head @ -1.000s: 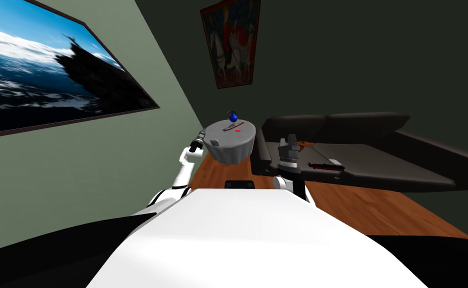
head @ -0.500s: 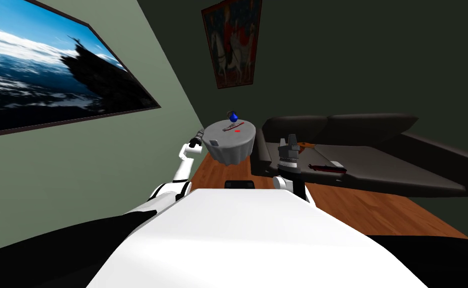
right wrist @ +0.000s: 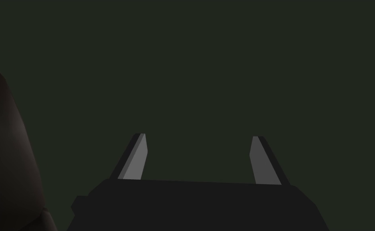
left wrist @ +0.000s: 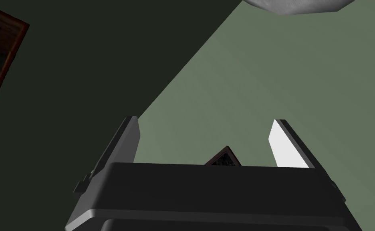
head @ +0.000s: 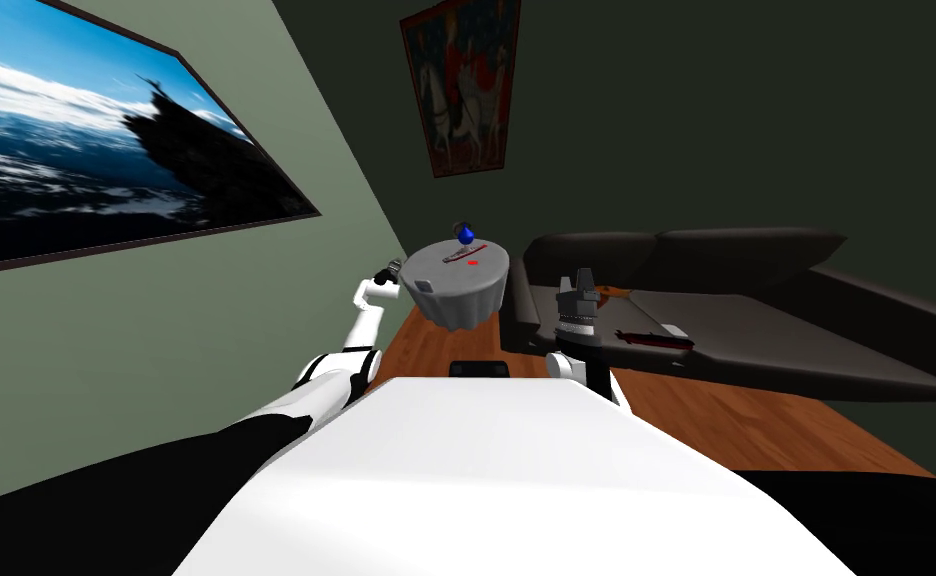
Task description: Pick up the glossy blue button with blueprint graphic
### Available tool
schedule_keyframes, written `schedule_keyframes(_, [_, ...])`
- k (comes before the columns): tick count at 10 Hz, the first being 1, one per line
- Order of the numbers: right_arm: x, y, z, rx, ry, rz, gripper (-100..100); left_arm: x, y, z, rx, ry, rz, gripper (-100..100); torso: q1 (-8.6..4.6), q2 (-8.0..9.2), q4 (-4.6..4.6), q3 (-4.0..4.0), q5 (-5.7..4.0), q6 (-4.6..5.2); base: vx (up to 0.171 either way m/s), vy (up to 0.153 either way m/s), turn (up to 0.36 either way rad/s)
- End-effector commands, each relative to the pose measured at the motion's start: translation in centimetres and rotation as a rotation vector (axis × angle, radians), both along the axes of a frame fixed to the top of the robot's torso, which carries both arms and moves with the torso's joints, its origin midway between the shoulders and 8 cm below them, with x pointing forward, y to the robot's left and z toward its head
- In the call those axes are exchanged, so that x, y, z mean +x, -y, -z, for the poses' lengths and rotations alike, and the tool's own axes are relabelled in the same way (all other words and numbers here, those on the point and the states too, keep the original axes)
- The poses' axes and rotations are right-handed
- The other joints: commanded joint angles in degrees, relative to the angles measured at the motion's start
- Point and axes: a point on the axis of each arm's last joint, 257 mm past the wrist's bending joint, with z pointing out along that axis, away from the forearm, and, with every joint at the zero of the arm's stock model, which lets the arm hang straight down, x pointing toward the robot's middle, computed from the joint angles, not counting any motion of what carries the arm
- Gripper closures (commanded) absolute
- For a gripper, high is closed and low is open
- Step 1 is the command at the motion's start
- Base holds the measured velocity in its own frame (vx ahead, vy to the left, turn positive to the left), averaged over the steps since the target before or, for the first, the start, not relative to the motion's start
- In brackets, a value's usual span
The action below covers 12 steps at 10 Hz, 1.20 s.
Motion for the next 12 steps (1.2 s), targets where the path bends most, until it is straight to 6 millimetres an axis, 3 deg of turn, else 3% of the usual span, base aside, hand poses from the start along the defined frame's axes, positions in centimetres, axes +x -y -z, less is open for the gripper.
schedule_keyframes(1, [0.0,0.0,0.0,0.0,0.0,0.0,0,0.4,-1.8,-0.4,0.015,-0.038,-0.047,-100,0.0,0.0,0.0,0.0,0.0,0.0,0.007,-0.05,0.017])
schedule_keyframes(3, [0.0,0.0,0.0,0.0,0.0,0.0,0,0.2,-2.5,0.8,0.002,-0.077,-0.072,-100,-0.09,-0.01,0.0,-0.01,-0.02,0.0,0.01,-0.05,0.009])
schedule_keyframes(4, [0.0,0.0,0.0,0.0,0.0,0.0,0,0.4,-4.1,-0.1,0.013,-0.105,-0.112,-100,-0.01,0.0,0.0,0.0,0.0,0.01,0.005,-0.057,0.005])
schedule_keyframes(5, [0.0,0.0,0.0,0.0,0.0,0.0,0,0.2,-4.6,1.0,0.003,-0.135,-0.13,-100,-0.07,0.0,0.01,0.0,-0.02,0.01,0.011,-0.06,0.007])
schedule_keyframes(6, [0.0,0.0,0.0,0.0,0.0,0.0,0,0.3,-6.0,-0.2,0.016,-0.151,-0.161,-100,-0.08,0.0,0.0,0.0,-0.02,0.0,0.013,-0.102,0.003])
schedule_keyframes(8, [0.0,0.0,0.0,0.0,0.0,0.0,0,-0.3,-6.8,1.5,-0.005,-0.207,-0.194,-100,-0.21,0.01,0.0,0.0,-0.05,0.01,0.002,-0.065,0.004])
schedule_keyframes(9, [0.0,0.0,0.0,0.0,0.0,0.0,0,-0.1,-8.1,0.6,-0.002,-0.23,-0.227,-100,-0.04,0.03,0.01,0.02,-0.01,0.0,0.007,-0.061,-0.014])
schedule_keyframes(11, [0.0,0.0,0.0,0.0,0.0,0.0,0,-0.8,-8.6,1.9,-0.017,-0.273,-0.251,-100,-0.08,0.02,0.0,0.01,-0.02,0.0,0.005,-0.045,0.002])
schedule_keyframes(12, [0.0,0.0,0.0,0.0,0.0,0.0,0,-1.0,-9.8,1.1,-0.018,-0.3,-0.284,-100,0.0,0.03,0.01,0.02,0.0,0.0,0.002,-0.072,-0.02])
